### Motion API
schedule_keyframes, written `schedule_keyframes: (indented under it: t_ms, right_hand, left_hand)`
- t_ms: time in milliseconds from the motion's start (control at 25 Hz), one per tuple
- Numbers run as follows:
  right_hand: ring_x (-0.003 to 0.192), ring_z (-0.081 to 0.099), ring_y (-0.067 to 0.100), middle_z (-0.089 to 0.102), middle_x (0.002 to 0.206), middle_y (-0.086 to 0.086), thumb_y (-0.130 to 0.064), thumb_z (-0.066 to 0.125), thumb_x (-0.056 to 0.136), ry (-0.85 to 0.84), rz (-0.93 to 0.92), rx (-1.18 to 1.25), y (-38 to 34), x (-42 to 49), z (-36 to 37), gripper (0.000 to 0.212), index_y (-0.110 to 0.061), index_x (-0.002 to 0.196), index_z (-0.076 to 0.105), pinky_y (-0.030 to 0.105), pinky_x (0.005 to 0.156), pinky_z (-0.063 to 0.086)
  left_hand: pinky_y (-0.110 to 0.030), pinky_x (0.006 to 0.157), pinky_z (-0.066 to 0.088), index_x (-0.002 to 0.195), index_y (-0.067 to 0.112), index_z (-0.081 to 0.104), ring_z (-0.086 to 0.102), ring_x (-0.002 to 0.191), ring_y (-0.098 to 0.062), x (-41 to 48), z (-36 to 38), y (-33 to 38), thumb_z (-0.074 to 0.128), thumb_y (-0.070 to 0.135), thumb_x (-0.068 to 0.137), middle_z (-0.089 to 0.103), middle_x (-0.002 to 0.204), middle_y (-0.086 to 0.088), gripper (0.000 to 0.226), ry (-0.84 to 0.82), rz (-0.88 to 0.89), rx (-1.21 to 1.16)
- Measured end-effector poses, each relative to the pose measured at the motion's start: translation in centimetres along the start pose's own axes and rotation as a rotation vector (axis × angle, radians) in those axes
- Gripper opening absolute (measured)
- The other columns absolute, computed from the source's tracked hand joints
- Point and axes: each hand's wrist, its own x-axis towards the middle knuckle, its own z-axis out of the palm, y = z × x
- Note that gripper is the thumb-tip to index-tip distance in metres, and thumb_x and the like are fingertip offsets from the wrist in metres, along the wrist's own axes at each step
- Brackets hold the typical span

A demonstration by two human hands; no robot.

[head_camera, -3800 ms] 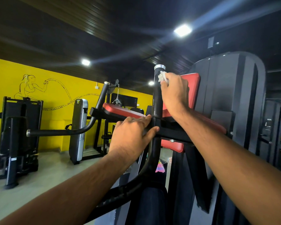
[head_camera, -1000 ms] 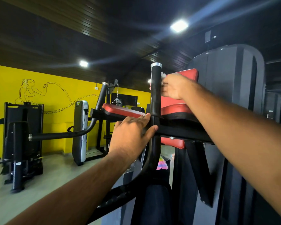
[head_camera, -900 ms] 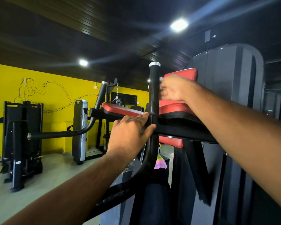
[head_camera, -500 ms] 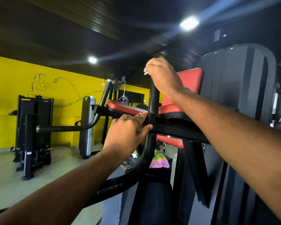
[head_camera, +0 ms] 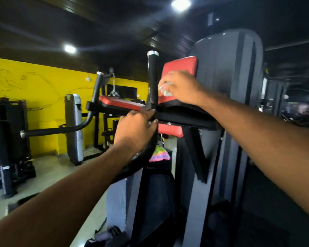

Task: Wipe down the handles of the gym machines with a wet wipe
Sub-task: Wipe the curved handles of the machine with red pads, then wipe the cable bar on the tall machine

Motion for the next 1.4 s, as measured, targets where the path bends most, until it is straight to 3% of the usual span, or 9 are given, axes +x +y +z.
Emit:
schedule_keyframes:
  t_ms: [120,240,320,560,760,920,1040,1160,1400]
  right_hand:
    - [0.093,0.066,0.024,0.072,0.099,0.011,-0.007,0.062,0.081,0.188,0.096,-0.117,-0.1,-4.7,-2.3,0.022,-0.007,0.099,0.076,0.019,0.080,0.040]
    - [0.094,0.065,0.026,0.070,0.101,0.012,-0.010,0.060,0.076,0.234,0.222,-0.215,0.1,-10.4,-5.2,0.030,-0.009,0.103,0.074,0.020,0.082,0.041]
    - [0.096,0.063,0.024,0.069,0.103,0.010,-0.009,0.056,0.074,0.168,0.334,-0.285,0.4,-15.1,-6.7,0.035,-0.011,0.105,0.072,0.022,0.083,0.041]
    - [0.084,0.066,0.018,0.072,0.089,-0.001,-0.025,0.064,0.076,0.163,0.744,-0.296,2.4,-29.6,-10.2,0.014,-0.020,0.089,0.068,0.038,0.075,0.054]
    - [0.086,0.065,0.021,0.070,0.092,0.001,-0.025,0.068,0.079,-0.127,0.992,-0.297,6.9,-41.3,-11.9,0.007,-0.021,0.082,0.063,0.031,0.069,0.050]
    - [0.083,0.061,0.020,0.064,0.086,-0.003,-0.030,0.069,0.079,-0.236,1.098,-0.320,12.8,-50.2,-15.4,0.009,-0.026,0.081,0.061,0.029,0.063,0.043]
    - [0.082,0.061,0.015,0.067,0.088,-0.004,-0.031,0.074,0.074,-0.192,1.105,-0.294,18.6,-55.3,-17.4,0.016,-0.026,0.087,0.065,0.028,0.067,0.047]
    - [0.080,0.062,0.012,0.067,0.087,-0.006,-0.027,0.075,0.074,-0.111,1.129,-0.244,26.2,-59.6,-19.2,0.019,-0.025,0.091,0.067,0.025,0.062,0.042]
    - [0.072,0.059,0.015,0.064,0.078,-0.002,-0.028,0.068,0.079,-0.149,1.104,-0.210,41.7,-63.8,-20.0,0.018,-0.012,0.084,0.062,0.025,0.054,0.038]
  left_hand:
    - [-0.044,0.092,0.051,0.130,0.024,0.063,0.063,0.108,-0.033,-1.9,0.2,1.2,0.057,0.038,0.093,0.070,0.117,-0.013,0.041,0.003,0.067,-0.112]
    - [-0.043,0.087,0.052,0.124,0.025,0.066,0.064,0.103,-0.036,-3.9,1.6,4.4,0.057,0.037,0.092,0.072,0.108,-0.014,0.036,-0.062,0.157,-0.209]
    - [-0.044,0.088,0.052,0.123,0.027,0.067,0.063,0.104,-0.037,-5.6,3.1,7.4,0.057,0.039,0.091,0.072,0.107,-0.014,0.035,-0.148,0.208,-0.274]
    - [-0.040,0.096,0.047,0.136,0.029,0.057,0.061,0.112,-0.032,-11.4,8.8,15.3,0.053,0.046,0.095,0.070,0.117,-0.010,0.045,-0.407,0.330,-0.350]
    - [-0.039,0.097,0.047,0.137,0.027,0.056,0.058,0.119,-0.027,-13.0,15.5,21.1,0.052,0.050,0.096,0.064,0.130,-0.002,0.048,-0.612,0.436,-0.287]
    - [-0.042,0.096,0.051,0.131,0.025,0.061,0.061,0.115,-0.027,-12.2,22.2,28.2,0.054,0.051,0.094,0.065,0.129,-0.001,0.046,-0.680,0.466,-0.292]
    - [-0.044,0.094,0.052,0.131,0.025,0.061,0.062,0.111,-0.027,-11.2,28.1,33.9,0.054,0.051,0.094,0.066,0.126,-0.002,0.046,-0.679,0.445,-0.304]
    - [-0.040,0.093,0.051,0.133,0.029,0.059,0.062,0.111,-0.022,-10.6,34.5,40.6,0.052,0.054,0.094,0.066,0.126,0.002,0.048,-0.706,0.375,-0.348]
    - [-0.035,0.094,0.050,0.131,0.032,0.060,0.062,0.112,-0.014,-8.0,46.1,50.2,0.056,0.056,0.091,0.067,0.123,0.009,0.047,-0.797,0.241,-0.404]
